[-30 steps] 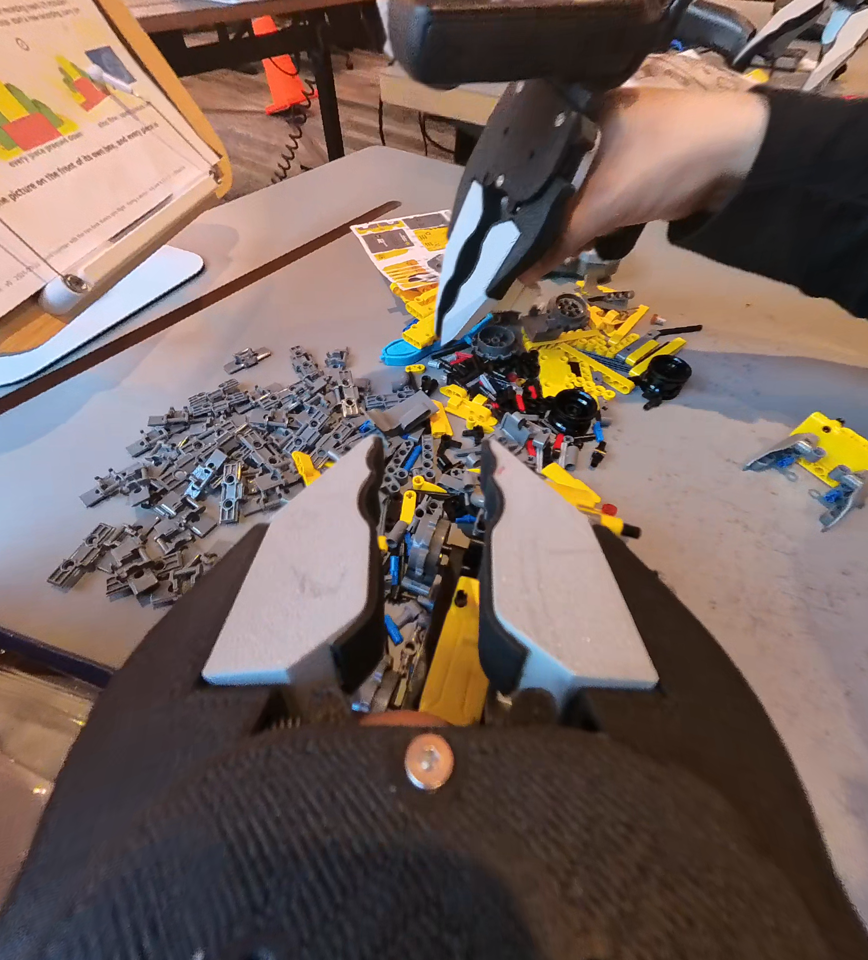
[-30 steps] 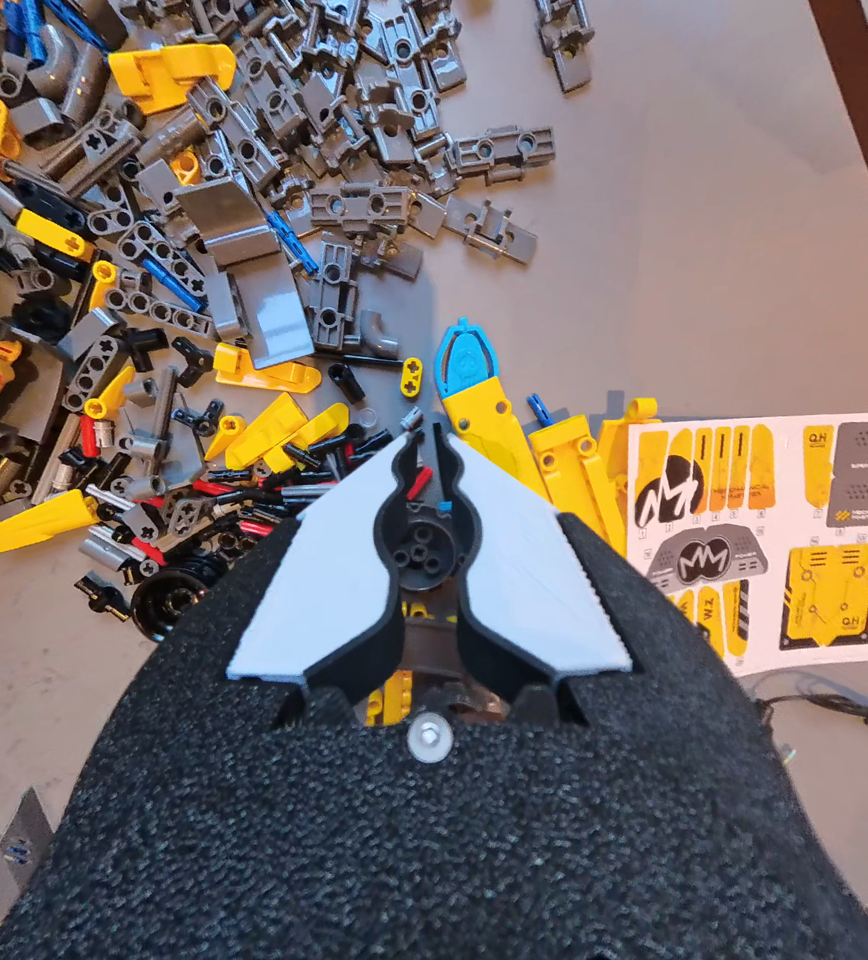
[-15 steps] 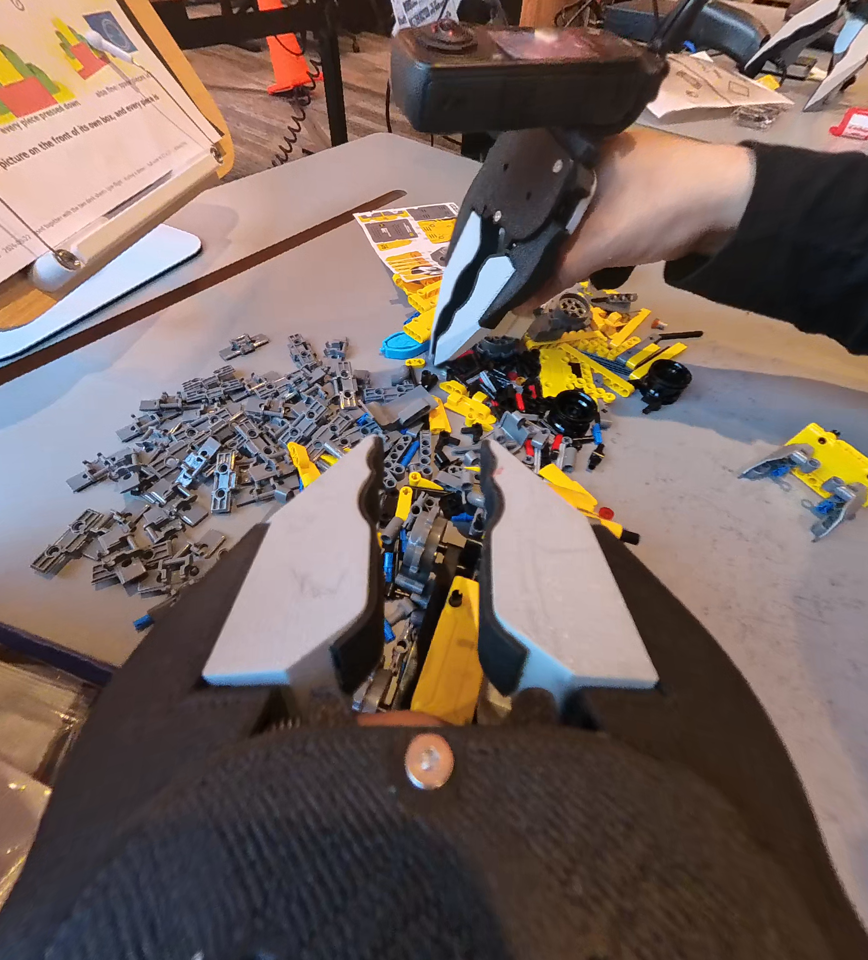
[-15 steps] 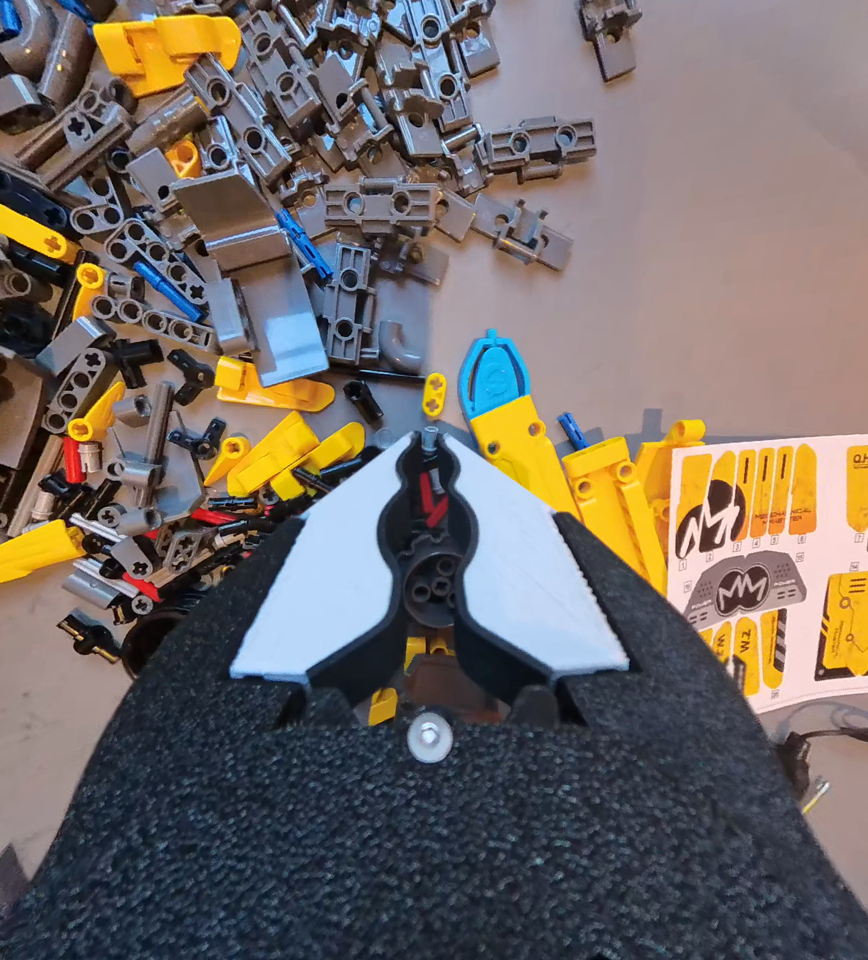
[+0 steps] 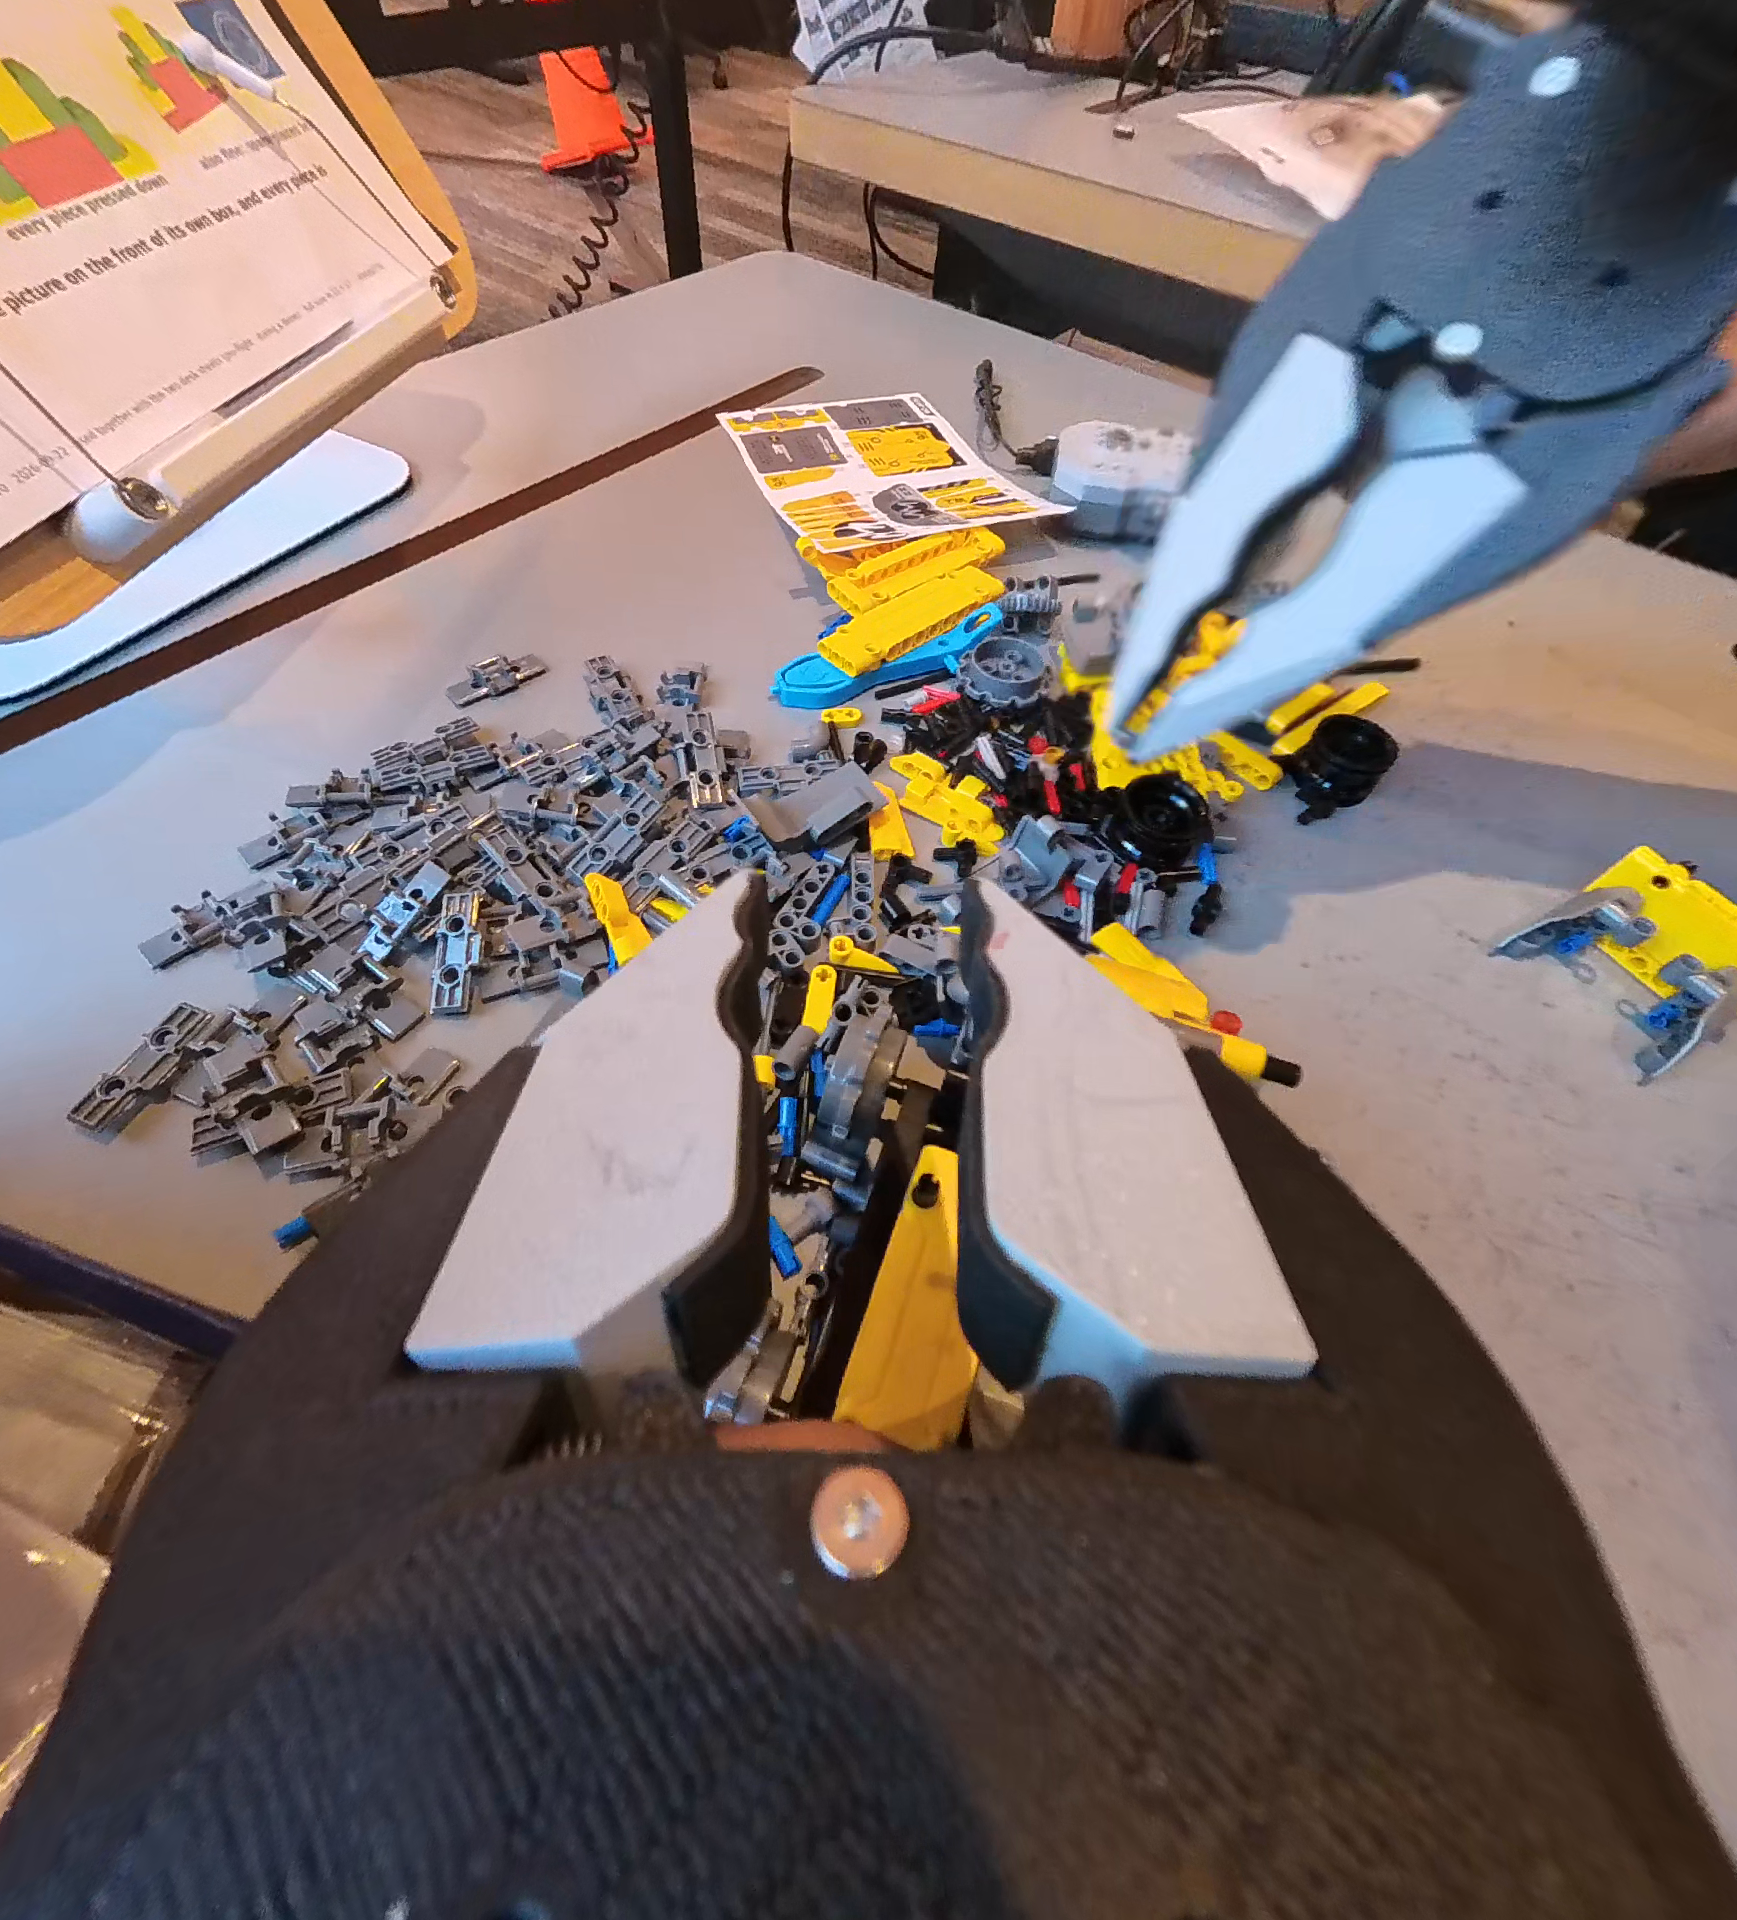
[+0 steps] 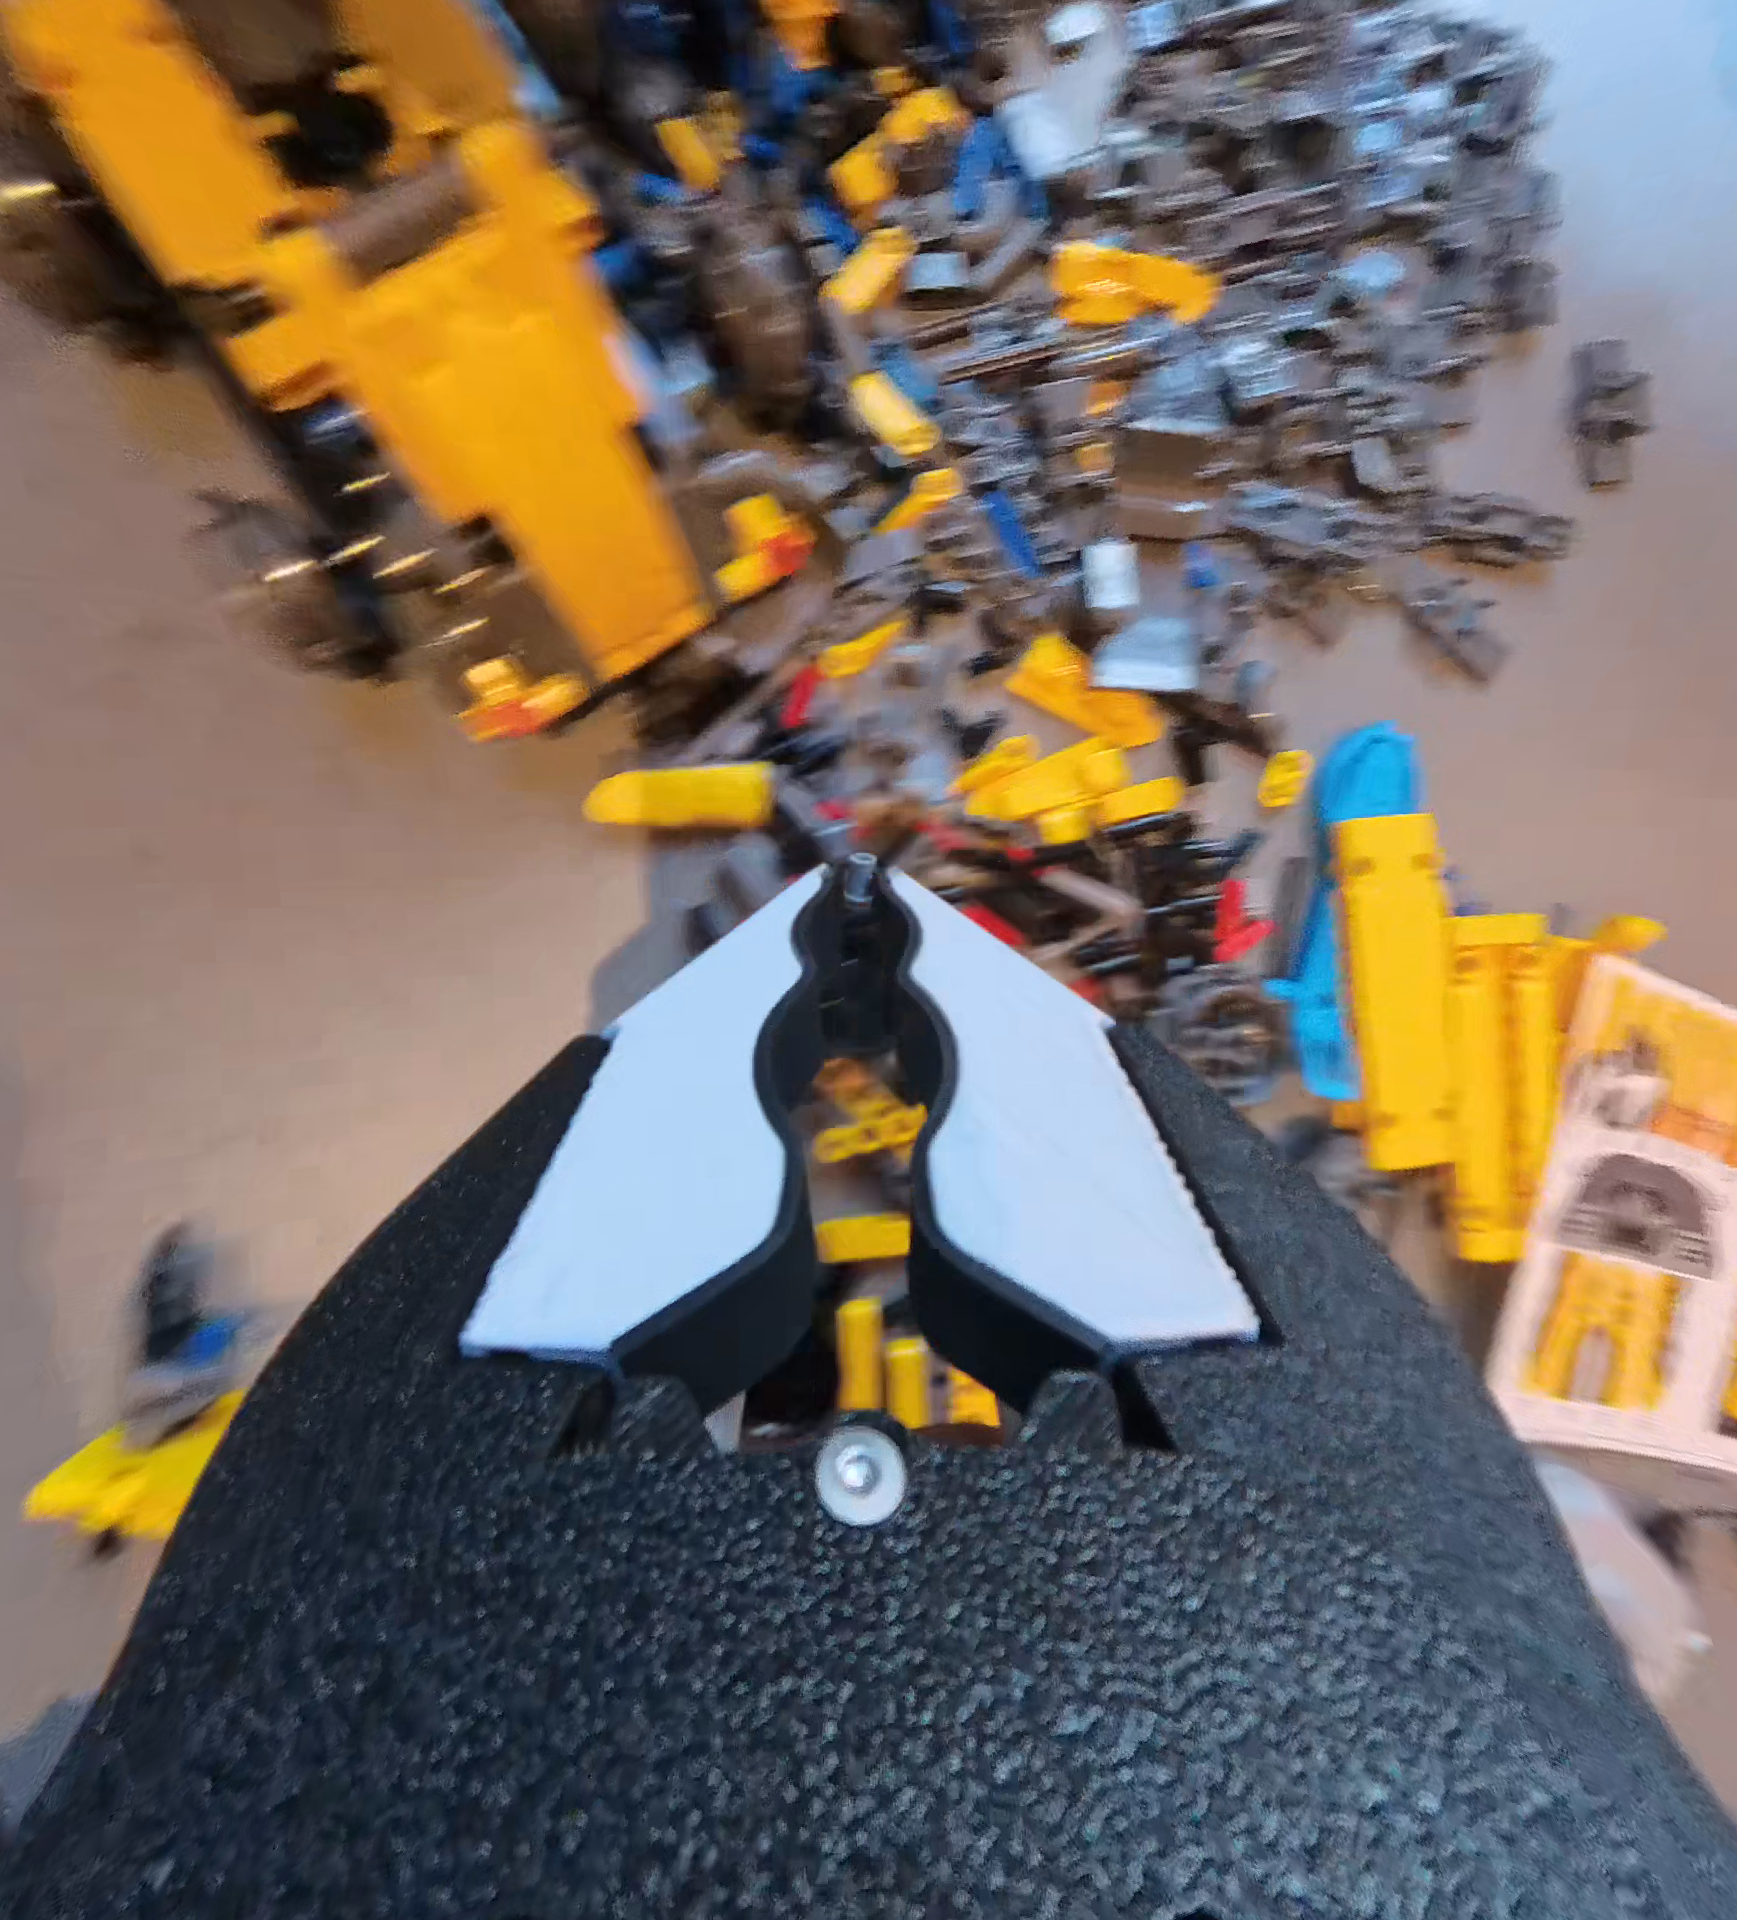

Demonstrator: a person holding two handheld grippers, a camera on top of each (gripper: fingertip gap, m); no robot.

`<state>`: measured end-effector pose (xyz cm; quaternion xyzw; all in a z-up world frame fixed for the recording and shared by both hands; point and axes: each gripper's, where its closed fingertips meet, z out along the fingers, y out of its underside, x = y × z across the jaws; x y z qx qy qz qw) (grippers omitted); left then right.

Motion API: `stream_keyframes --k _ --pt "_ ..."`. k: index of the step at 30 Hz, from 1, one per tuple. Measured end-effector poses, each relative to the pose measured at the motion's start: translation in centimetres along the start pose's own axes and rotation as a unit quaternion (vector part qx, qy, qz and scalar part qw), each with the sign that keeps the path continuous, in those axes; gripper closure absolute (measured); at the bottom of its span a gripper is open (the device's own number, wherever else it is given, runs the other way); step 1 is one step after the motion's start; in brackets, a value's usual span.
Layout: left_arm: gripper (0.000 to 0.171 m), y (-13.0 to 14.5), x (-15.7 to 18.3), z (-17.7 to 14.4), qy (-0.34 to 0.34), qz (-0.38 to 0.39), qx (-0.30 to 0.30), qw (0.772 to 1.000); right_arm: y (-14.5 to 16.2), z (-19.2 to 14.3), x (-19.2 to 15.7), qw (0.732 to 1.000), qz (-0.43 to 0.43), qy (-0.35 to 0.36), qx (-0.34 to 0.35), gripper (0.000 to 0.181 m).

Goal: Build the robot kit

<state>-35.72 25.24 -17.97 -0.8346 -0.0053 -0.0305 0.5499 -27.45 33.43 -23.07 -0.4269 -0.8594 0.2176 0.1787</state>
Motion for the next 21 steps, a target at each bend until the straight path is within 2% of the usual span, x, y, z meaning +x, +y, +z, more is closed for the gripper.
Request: stream_keyframes --k 4,9,12,17,19,21 --pt "0.137 0.2 0.2 0.2 0.001 0.005 -0.004 1.0 3.2 -0.4 -6.5 0.996 -0.022 -0.079 -0.04 0.175" --pt "0.137 0.7 0.4 0.6 0.001 0.01 -0.014 1.0 6.2 0.5 -9.6 0.993 -0.047 -0.071 -0.087 0.175" --pt "0.137 1.0 0.4 0.8 -0.001 0.014 -0.02 1.0 6.2 0.3 -9.7 0.995 -0.035 -0.06 -0.078 0.161" --pt "0.137 1.3 0.1 1.0 -0.006 0.013 -0.026 1.0 5.3 -1.8 -8.7 0.998 -0.022 -0.047 -0.044 0.163" --pt "0.137 1.2 -0.1 0.9 -0.007 0.012 -0.025 1.0 4.7 -2.8 -6.7 0.999 -0.011 -0.022 -0.029 0.167" --pt "0.137 1.2 -0.2 0.9 -0.01 0.01 -0.024 1.0 4.0 -3.5 -3.2 1.0 0.014 0.021 -0.012 0.17"
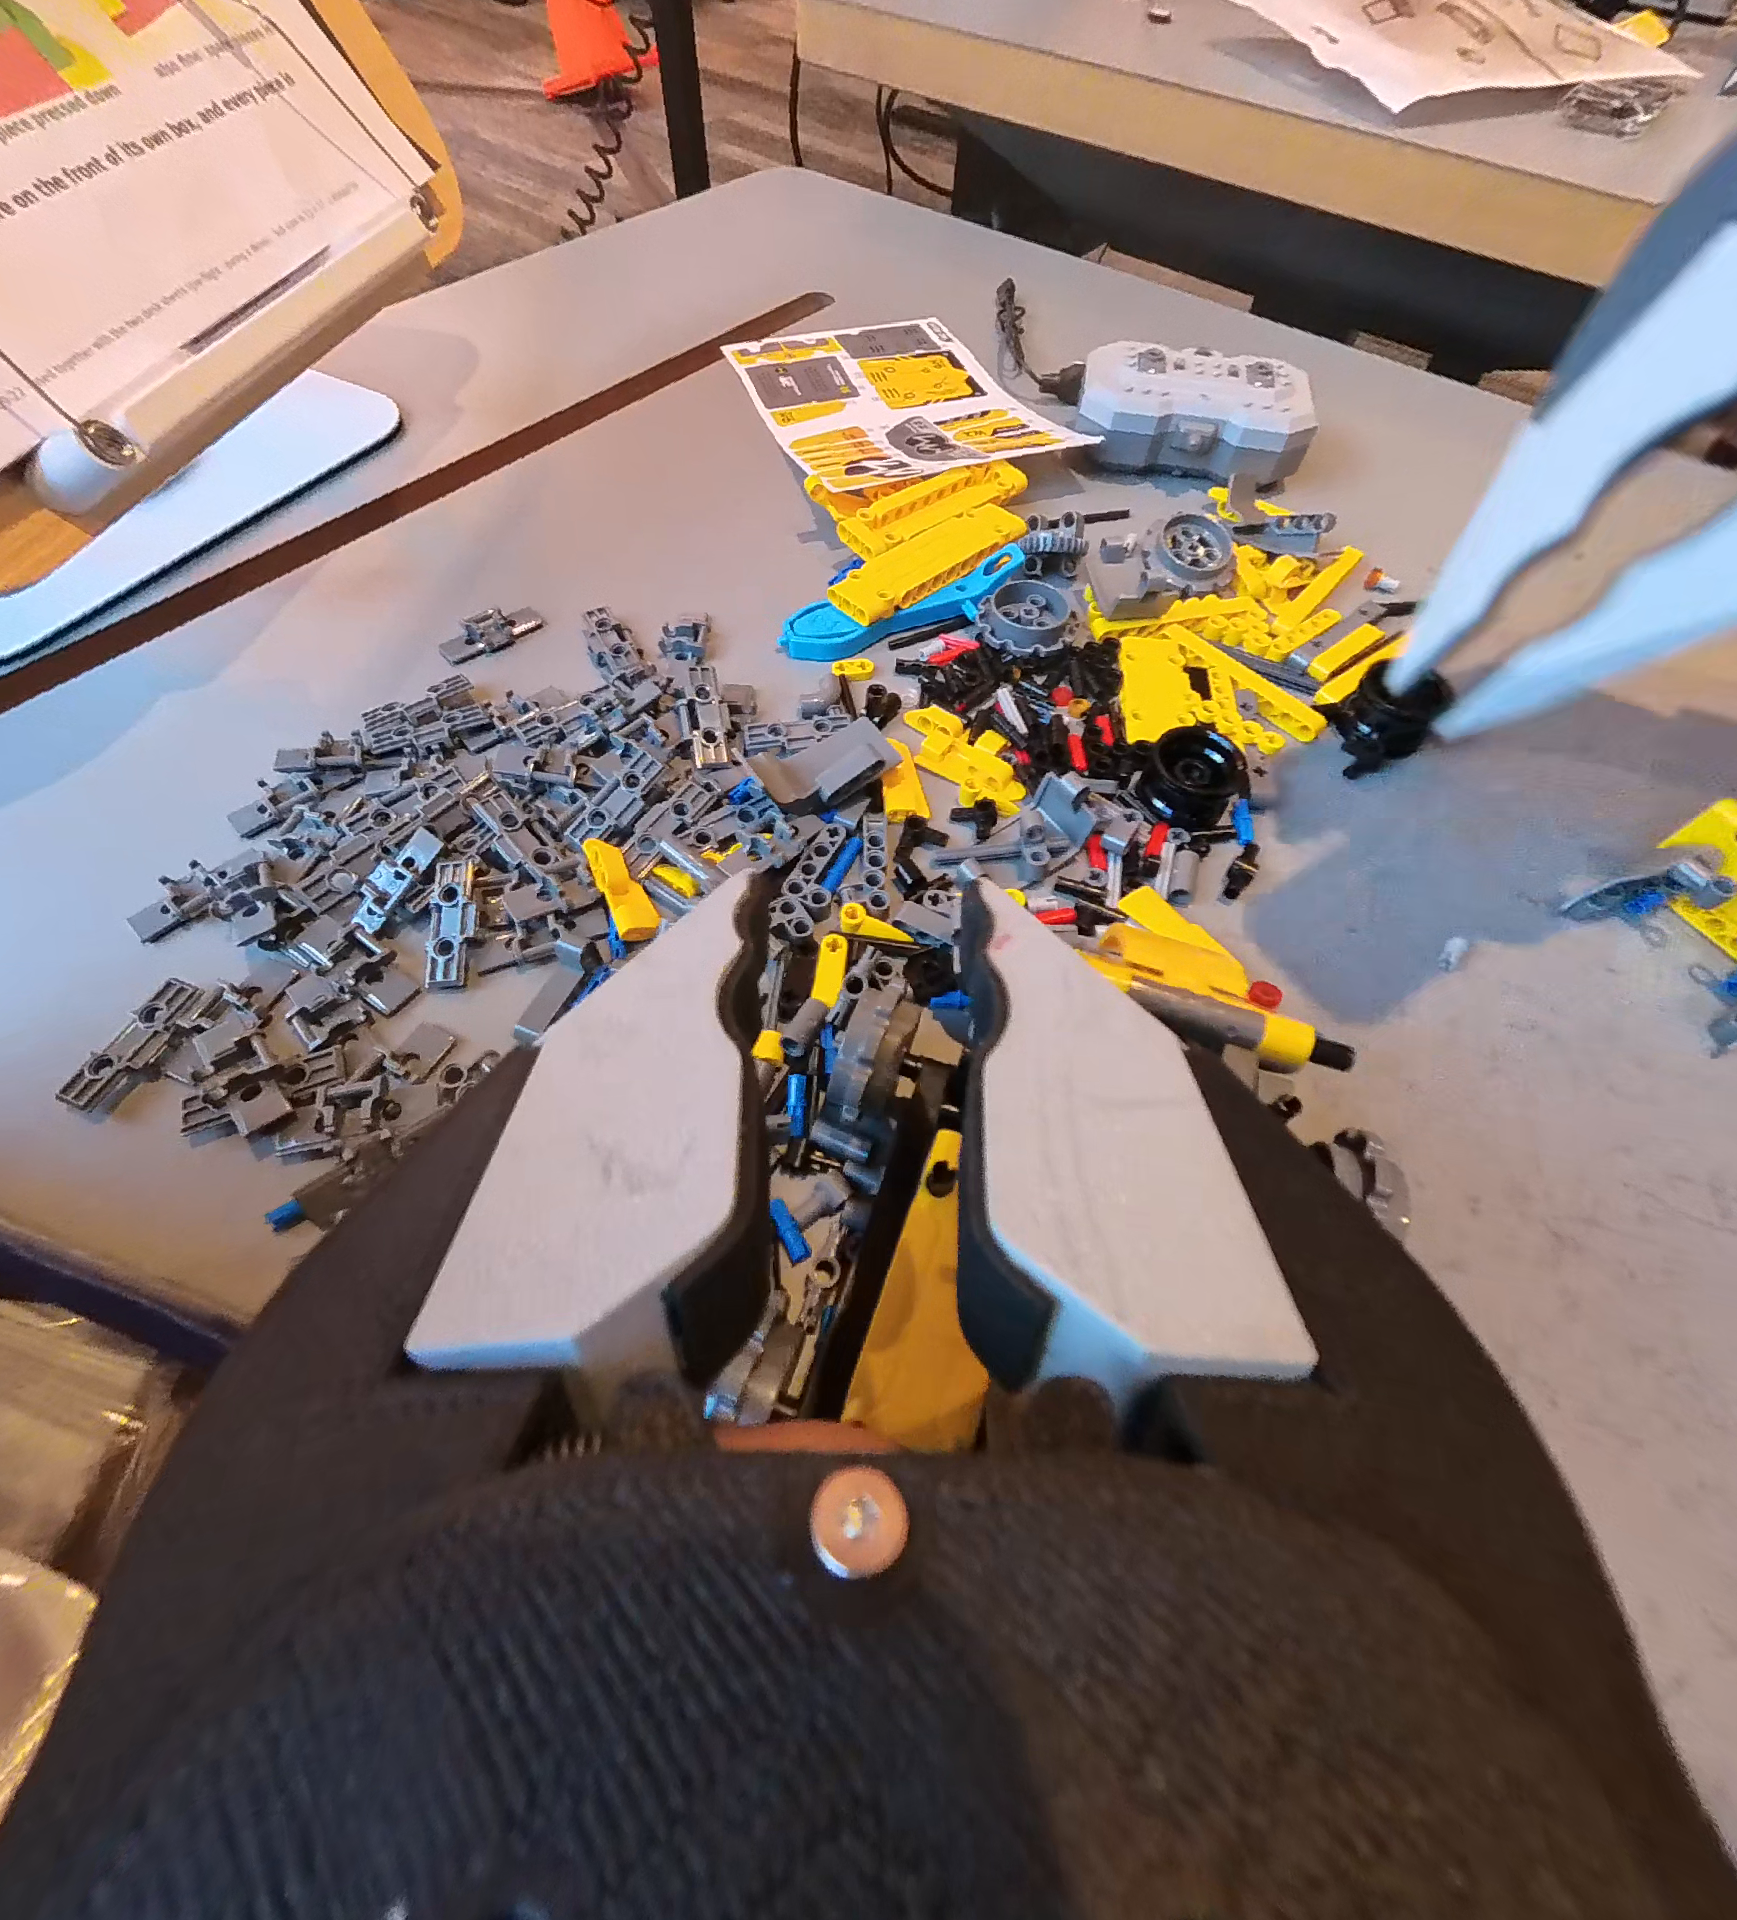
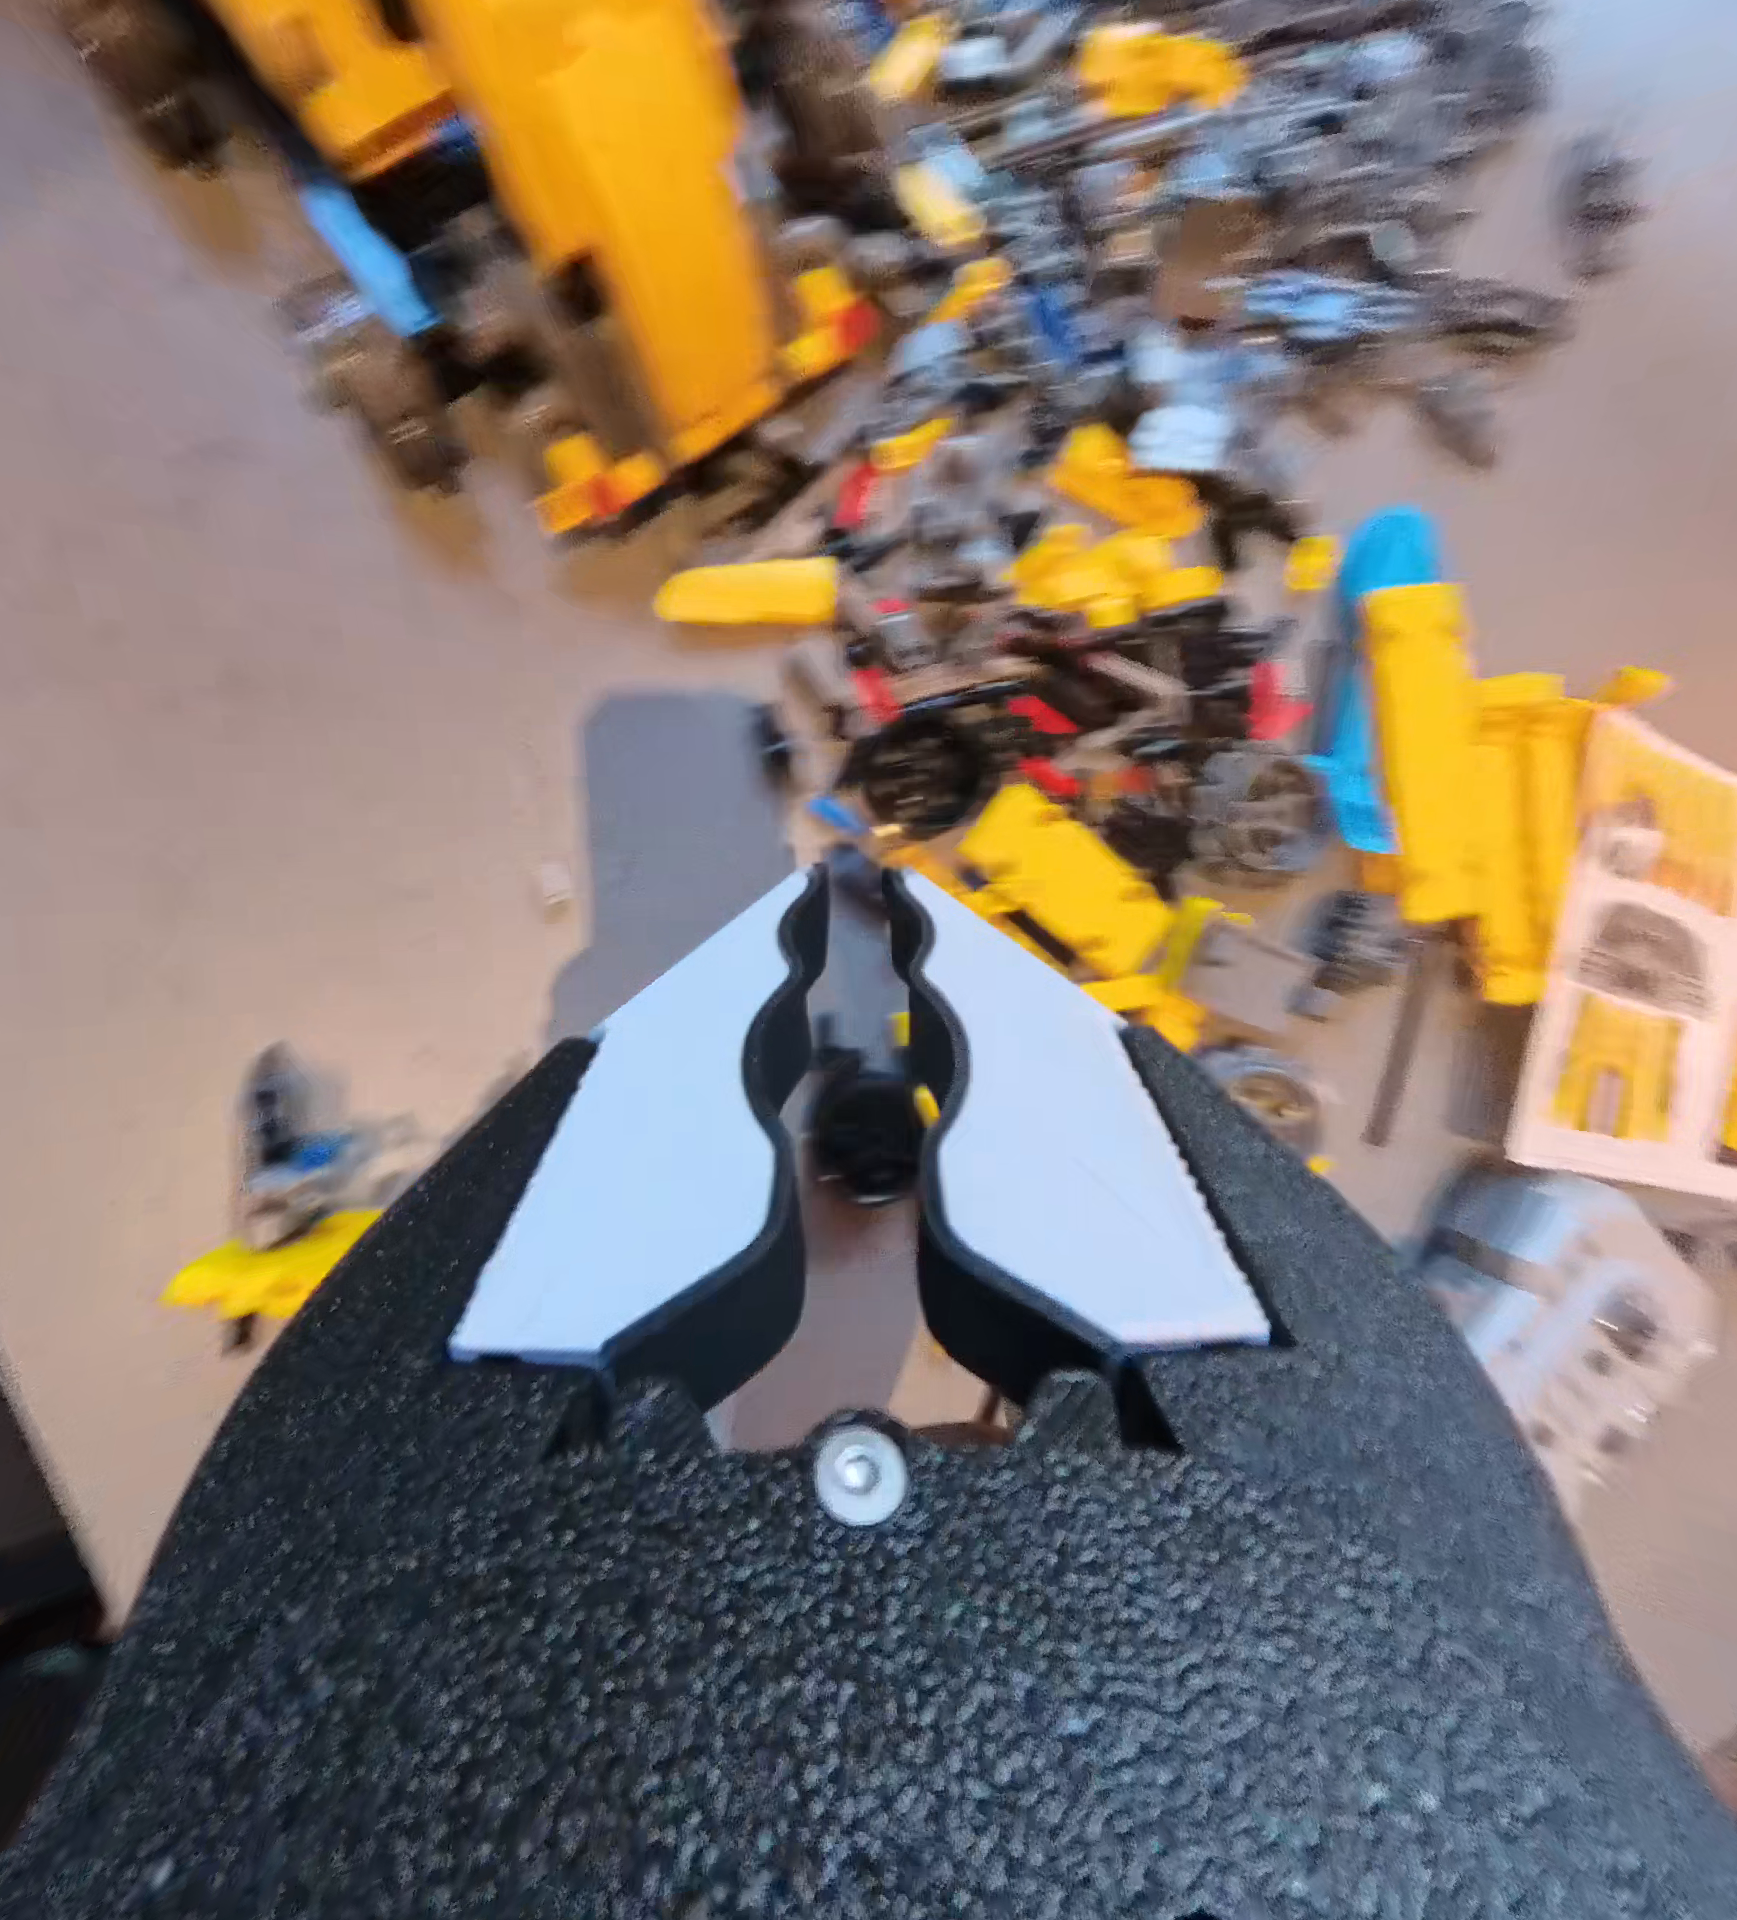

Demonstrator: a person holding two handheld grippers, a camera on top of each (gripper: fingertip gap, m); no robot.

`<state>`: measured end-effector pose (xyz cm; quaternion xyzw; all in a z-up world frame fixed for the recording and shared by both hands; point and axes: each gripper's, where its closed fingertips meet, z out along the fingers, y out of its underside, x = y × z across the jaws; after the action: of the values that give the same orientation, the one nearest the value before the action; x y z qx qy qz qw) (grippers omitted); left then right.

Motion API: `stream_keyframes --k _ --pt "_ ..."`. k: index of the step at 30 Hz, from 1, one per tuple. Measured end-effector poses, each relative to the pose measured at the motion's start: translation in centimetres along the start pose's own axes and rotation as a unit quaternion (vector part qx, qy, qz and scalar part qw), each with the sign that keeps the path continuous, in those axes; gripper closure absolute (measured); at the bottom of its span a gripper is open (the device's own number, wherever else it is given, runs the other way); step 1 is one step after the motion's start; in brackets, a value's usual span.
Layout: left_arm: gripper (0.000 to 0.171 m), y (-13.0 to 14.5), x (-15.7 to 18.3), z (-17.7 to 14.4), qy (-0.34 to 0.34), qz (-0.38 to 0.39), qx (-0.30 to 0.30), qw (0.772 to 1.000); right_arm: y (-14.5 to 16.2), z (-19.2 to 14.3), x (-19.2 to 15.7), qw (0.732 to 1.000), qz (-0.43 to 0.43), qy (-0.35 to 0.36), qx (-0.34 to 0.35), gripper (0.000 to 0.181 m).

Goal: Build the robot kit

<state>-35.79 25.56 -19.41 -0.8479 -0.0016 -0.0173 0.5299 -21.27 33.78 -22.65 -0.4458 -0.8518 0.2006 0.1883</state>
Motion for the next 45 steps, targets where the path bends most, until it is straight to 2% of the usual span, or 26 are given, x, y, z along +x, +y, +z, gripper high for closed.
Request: stream_keyframes --k 3,5,8,12,30,36,39,42,45 --pt "0.136 0.0 -0.1 0.0 -0.001 -0.002 0.001 1.0 -0.9 0.3 5.8 0.997 0.044 0.056 0.006 0.172" --pt "0.136 0.2 -0.1 0.1 -0.003 -0.003 -0.003 1.0 -1.3 1.7 8.4 0.996 0.059 0.063 -0.003 0.178" --pt "0.136 0.4 -0.3 0.2 -0.006 -0.003 -0.011 1.0 -1.8 4.3 11.0 0.996 0.069 0.059 -0.025 0.18" --pt "0.136 0.5 -0.6 0.2 -0.014 -0.003 -0.014 1.0 -1.7 6.7 12.7 0.995 0.037 0.06 -0.071 0.178" --pt "0.136 1.0 -1.3 0.3 -0.023 -0.026 -0.025 0.999 -1.1 9.0 12.5 0.993 0.01 0.011 -0.116 0.177" --pt "0.136 1.0 -1.0 0.4 -0.018 -0.026 -0.027 0.999 -1.1 8.9 12.4 0.994 0.019 0.011 -0.106 0.177" --pt "0.136 1.0 -1.0 0.4 -0.018 -0.024 -0.026 0.999 -1.7 7.9 11.8 0.996 0.025 0.01 -0.083 0.179" --pt "0.136 0.8 -1.1 0.2 -0.018 -0.026 -0.022 0.999 -3.0 5.6 10.5 0.999 0.021 0.016 -0.046 0.18" --pt "0.136 0.7 -1.1 0.1 -0.018 -0.027 -0.019 0.999 -3.9 3.0 6.6 1.0 0.016 -0.016 -0.007 0.179"
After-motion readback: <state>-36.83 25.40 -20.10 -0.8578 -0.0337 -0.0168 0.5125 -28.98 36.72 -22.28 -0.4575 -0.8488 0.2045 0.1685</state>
